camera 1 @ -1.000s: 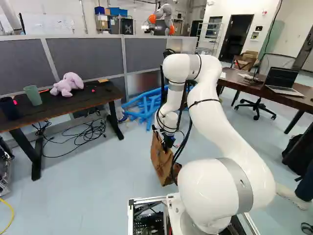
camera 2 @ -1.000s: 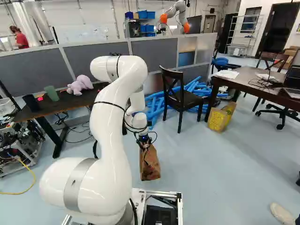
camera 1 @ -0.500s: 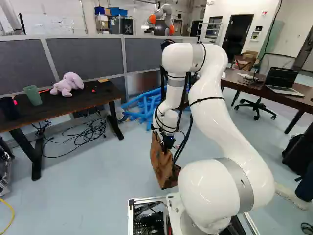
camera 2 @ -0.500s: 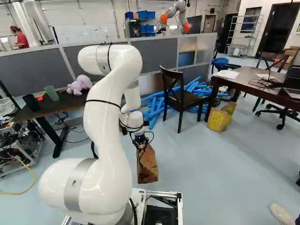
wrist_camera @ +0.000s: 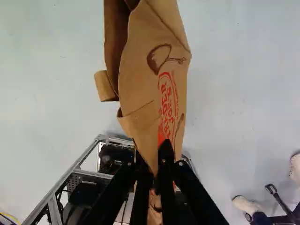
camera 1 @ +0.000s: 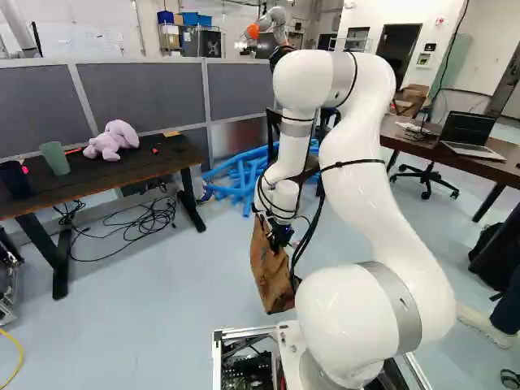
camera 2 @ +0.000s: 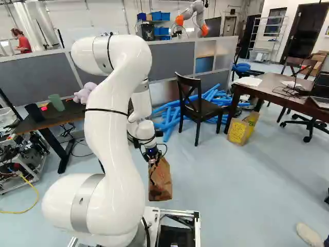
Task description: Pick up the bag on the ground and place it on the table
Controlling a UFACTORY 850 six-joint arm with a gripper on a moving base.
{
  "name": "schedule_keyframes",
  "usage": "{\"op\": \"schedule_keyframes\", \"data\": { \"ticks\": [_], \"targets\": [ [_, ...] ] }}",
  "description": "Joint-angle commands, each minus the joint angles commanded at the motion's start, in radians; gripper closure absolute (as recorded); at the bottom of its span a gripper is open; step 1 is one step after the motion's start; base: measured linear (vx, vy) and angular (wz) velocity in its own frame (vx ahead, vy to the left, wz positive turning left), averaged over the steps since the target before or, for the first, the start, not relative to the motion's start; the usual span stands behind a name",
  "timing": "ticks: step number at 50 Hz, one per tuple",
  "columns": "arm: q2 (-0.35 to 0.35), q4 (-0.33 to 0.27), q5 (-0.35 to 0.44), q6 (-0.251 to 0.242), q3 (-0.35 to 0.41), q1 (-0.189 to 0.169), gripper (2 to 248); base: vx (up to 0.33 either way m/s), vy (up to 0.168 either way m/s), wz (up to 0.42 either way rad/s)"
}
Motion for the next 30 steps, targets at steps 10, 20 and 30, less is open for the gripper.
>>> {"op": "schedule_keyframes", "data": {
  "ticks": [10, 20, 30],
  "targets": [
    [0.050, 0.000, 0.000, 0.000, 0.037, 0.000, 225, 0.000, 0.000, 0.000],
    [0.099, 0.000, -0.005, 0.000, 0.066, 0.001, 225, 0.000, 0.000, 0.000],
    [0.148, 0.000, -0.027, 0.000, 0.092, 0.000, 225, 0.000, 0.000, 0.000]
  ]
}}
